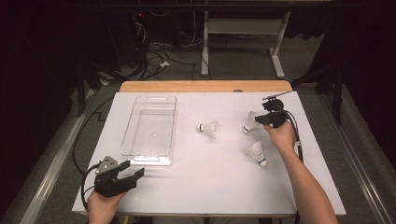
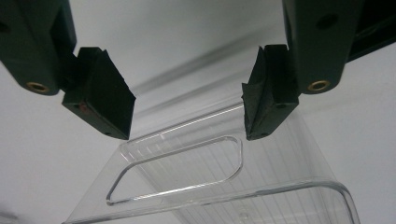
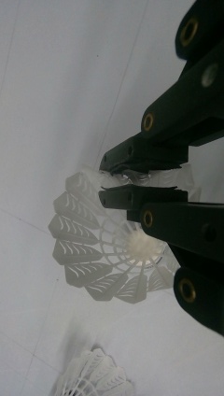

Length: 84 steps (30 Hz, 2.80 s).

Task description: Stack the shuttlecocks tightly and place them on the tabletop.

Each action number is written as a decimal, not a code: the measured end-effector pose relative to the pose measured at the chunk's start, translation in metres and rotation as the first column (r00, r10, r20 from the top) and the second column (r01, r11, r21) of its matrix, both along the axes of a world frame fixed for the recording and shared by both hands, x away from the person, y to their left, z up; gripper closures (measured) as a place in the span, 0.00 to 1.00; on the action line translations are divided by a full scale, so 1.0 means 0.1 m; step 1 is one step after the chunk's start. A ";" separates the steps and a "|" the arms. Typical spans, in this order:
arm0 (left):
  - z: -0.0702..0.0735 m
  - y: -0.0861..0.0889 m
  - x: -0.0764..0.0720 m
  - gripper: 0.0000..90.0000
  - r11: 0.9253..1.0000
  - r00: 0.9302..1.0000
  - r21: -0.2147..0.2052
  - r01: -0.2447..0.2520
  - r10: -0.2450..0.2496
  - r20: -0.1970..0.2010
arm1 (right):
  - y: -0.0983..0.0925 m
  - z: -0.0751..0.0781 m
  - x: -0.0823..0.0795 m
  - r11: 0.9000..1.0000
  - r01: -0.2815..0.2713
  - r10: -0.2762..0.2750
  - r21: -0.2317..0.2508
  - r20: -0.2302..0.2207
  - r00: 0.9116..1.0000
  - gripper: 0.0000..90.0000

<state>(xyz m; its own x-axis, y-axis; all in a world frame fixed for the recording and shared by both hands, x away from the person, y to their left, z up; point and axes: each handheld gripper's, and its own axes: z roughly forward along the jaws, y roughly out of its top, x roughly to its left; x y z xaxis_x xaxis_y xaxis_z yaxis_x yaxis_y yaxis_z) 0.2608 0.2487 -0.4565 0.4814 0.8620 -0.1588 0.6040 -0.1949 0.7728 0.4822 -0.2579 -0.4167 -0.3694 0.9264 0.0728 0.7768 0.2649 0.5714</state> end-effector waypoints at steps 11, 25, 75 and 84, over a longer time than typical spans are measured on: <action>0.00 0.00 0.00 0.39 1.000 1.000 0.003 0.000 0.000 -0.001 | -0.15 -0.10 0.00 0.999 0.036 -0.036 0.025 -0.022 0.999 0.88; 0.00 0.00 0.00 0.39 1.000 1.000 0.005 -0.001 0.001 -0.002 | -0.27 -0.19 -0.01 0.997 0.067 -0.066 0.030 -0.036 0.997 0.81; -0.01 0.00 0.02 0.39 1.000 1.000 -0.001 -0.004 0.004 -0.008 | -0.50 -0.18 -0.22 0.994 0.098 -0.098 0.050 -0.012 0.995 0.72; 0.00 0.01 0.00 0.39 1.000 1.000 -0.004 -0.003 0.003 -0.001 | -0.50 -0.05 -0.36 0.995 0.081 -0.083 0.050 0.027 0.996 0.73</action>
<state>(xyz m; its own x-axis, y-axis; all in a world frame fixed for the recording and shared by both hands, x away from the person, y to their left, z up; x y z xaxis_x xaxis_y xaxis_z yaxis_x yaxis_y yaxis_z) 0.2606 0.2495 -0.4566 0.4787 0.8628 -0.1628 0.6050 -0.1897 0.7733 0.4464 -0.3079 -0.4219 -0.2948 0.9493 0.1091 0.7776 0.1720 0.6047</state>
